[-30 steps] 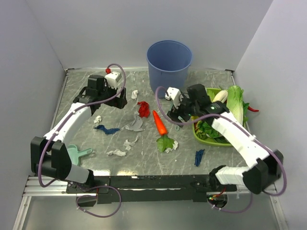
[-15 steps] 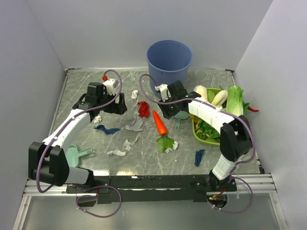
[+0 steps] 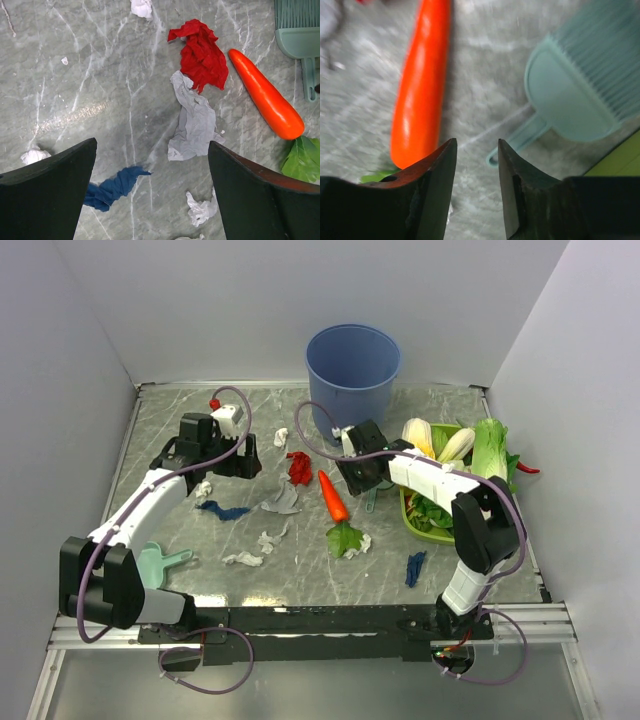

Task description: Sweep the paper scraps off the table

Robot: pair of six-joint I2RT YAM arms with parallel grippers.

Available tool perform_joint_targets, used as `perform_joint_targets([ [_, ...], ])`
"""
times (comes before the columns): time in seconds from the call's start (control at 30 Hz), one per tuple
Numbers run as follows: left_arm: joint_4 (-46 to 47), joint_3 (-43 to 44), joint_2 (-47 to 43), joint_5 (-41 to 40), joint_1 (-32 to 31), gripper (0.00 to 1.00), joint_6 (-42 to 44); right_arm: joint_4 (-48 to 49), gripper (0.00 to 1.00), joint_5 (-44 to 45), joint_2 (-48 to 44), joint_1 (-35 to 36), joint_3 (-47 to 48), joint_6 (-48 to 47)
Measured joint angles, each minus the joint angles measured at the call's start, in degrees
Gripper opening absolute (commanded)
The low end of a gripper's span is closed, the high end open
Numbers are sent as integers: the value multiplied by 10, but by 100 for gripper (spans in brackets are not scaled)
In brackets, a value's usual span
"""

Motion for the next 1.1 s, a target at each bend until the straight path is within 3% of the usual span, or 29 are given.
perform_joint_targets([
  [0.13, 0, 0, 0, -1, 0, 97, 0, -12, 59, 19, 0, 1, -25, 28],
  [0.33, 0, 0, 7, -1, 0, 97, 0, -12, 60, 34, 1, 1, -26, 52],
  [0.7, -2, 0, 19, -5, 0, 97, 2, -9, 47, 39, 25, -24, -26, 86],
  [1.1, -3, 1, 31, -12, 0, 97, 2, -3, 44, 31, 62, -37, -26, 89],
])
